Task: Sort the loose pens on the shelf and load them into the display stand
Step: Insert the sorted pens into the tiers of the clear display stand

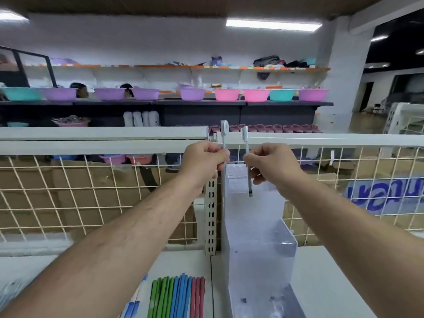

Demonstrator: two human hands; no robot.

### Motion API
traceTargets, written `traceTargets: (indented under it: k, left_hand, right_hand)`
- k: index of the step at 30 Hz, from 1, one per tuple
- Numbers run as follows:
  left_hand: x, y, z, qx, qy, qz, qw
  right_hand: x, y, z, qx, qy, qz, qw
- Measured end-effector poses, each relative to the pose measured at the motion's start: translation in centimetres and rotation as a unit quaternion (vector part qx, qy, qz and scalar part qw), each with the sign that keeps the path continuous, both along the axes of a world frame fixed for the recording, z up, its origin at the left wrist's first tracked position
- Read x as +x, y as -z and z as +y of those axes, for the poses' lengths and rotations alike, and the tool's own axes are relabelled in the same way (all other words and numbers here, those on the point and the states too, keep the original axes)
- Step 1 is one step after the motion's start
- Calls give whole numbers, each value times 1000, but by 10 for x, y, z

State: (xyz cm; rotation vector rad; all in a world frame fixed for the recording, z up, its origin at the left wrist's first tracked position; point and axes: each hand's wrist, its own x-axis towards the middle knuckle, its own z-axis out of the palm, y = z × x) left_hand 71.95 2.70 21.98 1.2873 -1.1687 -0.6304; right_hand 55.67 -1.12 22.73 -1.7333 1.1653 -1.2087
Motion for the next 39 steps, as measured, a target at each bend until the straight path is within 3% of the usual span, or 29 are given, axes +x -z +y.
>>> traceTargets:
  k: [13, 22, 29, 39]
  left_hand:
    - [-25, -15, -40, -28, -155, -61, 986]
    - [-27, -11, -49, -35, -185, -116, 975]
    - [-26, 9, -56, 20, -217, -235, 947]
    - [-25, 23, -54, 42, -221, -268, 937]
  right_hand:
    - [-8, -24, -52, -5, -75, -49, 996]
    - [-7, -21, -67, -5, -82, -40, 996]
    - [-7, -16, -71, -12, -72, -34, 997]
    - [-3, -14, -71, -10, -61, -52, 997]
